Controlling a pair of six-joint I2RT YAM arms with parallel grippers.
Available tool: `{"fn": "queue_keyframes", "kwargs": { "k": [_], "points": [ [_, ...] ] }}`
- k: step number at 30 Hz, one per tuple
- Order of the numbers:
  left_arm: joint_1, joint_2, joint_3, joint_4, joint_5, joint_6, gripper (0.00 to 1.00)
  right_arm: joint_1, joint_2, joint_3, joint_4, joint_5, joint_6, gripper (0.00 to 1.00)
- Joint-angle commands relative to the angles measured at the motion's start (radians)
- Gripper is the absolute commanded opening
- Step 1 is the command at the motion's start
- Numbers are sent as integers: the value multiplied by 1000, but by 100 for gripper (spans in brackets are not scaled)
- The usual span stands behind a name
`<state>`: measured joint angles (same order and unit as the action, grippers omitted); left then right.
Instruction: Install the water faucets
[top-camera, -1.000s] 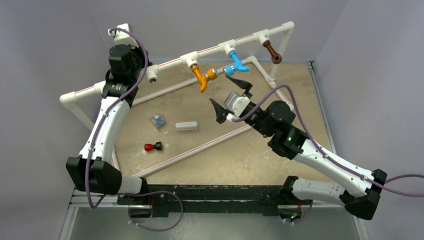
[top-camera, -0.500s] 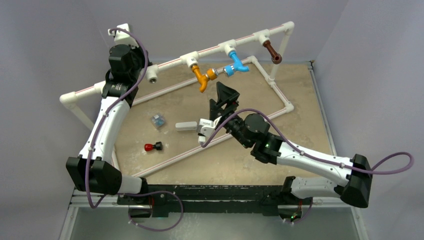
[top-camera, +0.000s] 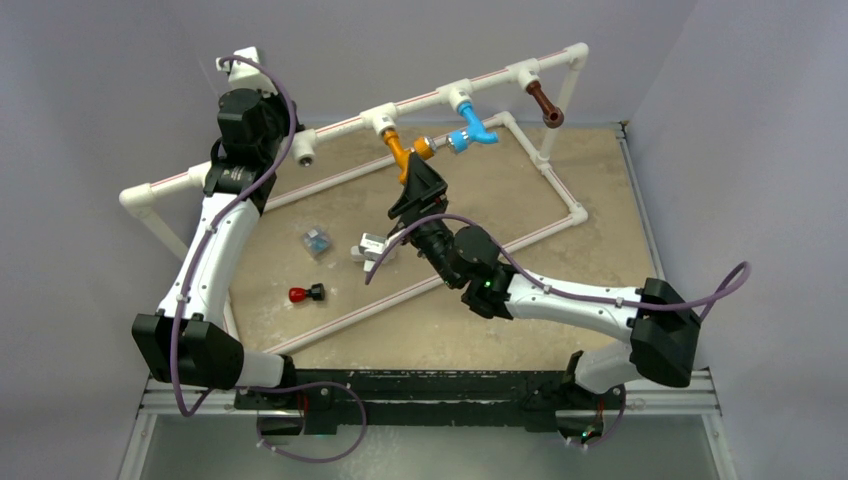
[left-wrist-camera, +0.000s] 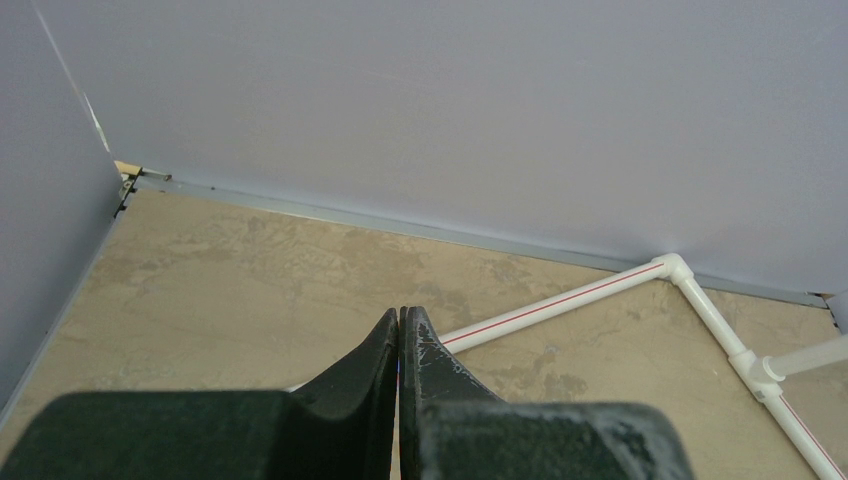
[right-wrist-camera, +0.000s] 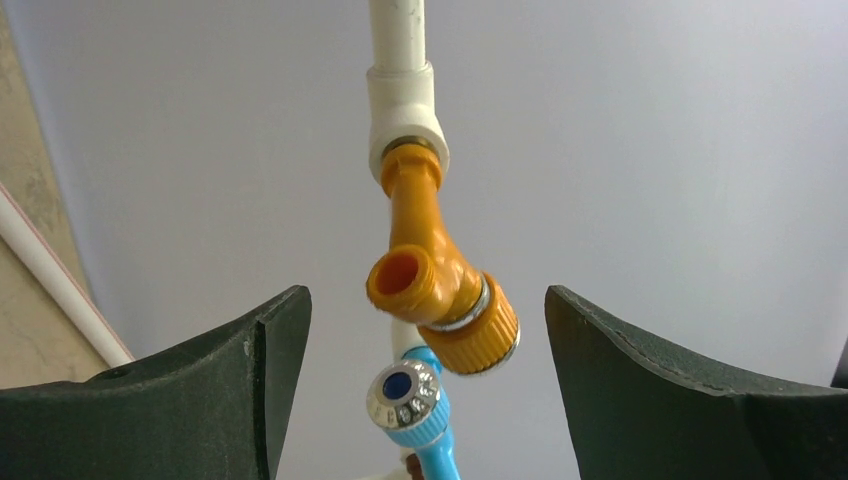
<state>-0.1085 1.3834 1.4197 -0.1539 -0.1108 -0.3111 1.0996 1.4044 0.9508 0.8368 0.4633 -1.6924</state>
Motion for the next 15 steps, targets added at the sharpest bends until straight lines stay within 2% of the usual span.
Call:
{"fn": "queue_keyframes", "kwargs": {
  "k": [1, 6, 9, 12, 15],
  "points": [
    [-5, 60, -47, -173, 20, 10, 0, 2, 32, 88, 141, 6, -71, 88],
    [-5, 60, -47, -173, 19, 12, 0, -7, 80, 148, 131, -2, -68, 85],
    [-5, 59, -47, -174, 20, 12, 0, -26, 104, 182, 103, 3, -40, 79],
    [-5, 60, -47, -173, 21, 12, 0, -43, 119, 202, 99, 12, -14, 68],
    [-3, 61, -45, -173, 22, 12, 0, -55, 123, 212, 79, 17, 15, 53]
  ]
}}
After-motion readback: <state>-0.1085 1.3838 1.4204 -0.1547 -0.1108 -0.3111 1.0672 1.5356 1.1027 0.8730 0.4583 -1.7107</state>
